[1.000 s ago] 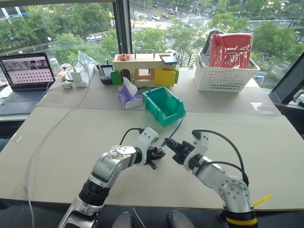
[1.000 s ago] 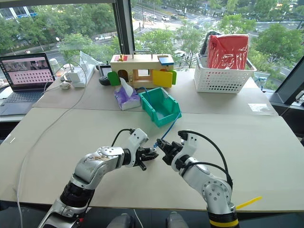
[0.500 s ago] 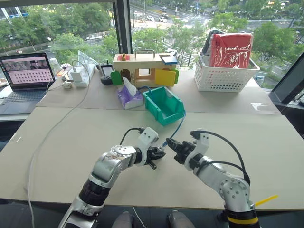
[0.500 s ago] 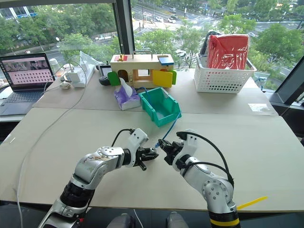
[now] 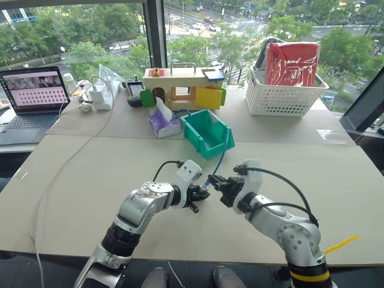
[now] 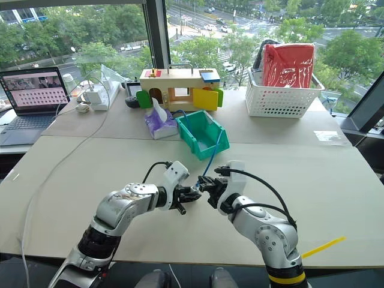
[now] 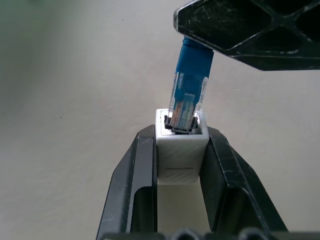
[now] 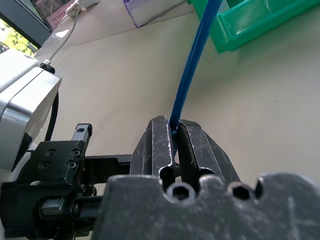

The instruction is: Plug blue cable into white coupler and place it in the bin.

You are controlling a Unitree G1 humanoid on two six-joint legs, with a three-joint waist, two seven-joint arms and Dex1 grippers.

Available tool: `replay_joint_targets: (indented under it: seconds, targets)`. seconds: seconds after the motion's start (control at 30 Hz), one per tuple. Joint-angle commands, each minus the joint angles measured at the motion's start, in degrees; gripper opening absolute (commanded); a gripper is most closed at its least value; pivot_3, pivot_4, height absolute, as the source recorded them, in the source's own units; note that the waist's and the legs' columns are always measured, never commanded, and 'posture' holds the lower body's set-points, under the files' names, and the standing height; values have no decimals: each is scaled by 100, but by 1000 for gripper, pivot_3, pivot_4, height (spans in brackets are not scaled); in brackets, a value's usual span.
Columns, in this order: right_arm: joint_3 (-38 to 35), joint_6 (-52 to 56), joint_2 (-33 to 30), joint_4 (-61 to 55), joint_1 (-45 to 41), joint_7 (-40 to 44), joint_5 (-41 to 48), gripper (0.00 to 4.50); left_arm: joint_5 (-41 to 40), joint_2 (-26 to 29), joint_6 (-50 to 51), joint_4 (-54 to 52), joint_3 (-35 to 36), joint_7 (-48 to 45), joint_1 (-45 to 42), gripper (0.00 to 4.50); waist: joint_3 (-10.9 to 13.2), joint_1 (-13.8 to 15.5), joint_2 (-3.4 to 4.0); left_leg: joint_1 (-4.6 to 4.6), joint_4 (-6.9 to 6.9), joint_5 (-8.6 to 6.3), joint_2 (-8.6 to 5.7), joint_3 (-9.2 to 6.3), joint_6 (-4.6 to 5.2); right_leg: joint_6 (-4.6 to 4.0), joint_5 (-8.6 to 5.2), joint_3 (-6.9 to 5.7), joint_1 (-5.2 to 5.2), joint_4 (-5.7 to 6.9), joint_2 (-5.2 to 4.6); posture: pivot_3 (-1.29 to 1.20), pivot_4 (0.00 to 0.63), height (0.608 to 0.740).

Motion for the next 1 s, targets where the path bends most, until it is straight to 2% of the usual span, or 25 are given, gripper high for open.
replay_joint_targets:
  seconds: [0.03,0.37,0.87,1.0]
  targets:
    - [254,256,-30,-178,-69,278,-70,0,-170,-153,106,-92,-16,21,-143,663,0,1,0,0,0,0,0,0,0,0,0,0,0,0,0,0,150,715]
    - [345,581,-53,-222,-106,598,-259,0,-242,-191,234,-125,50,80,-162,663,0,-4,0,0,0,0,0,-1,0,0,0,0,0,0,0,0,150,715]
    - [573,681,-302,-32,-31,840,-1192,0,-355,-221,320,-210,98,218,-94,663,-3,1,-2,4,0,0,0,-1,0,0,0,-1,4,-1,0,0,150,715]
    - [526,884,-173,-40,-26,979,-1100,0,-355,-232,336,-230,111,235,-77,663,-4,0,-2,6,0,0,0,-1,0,0,0,-1,5,0,0,0,150,715]
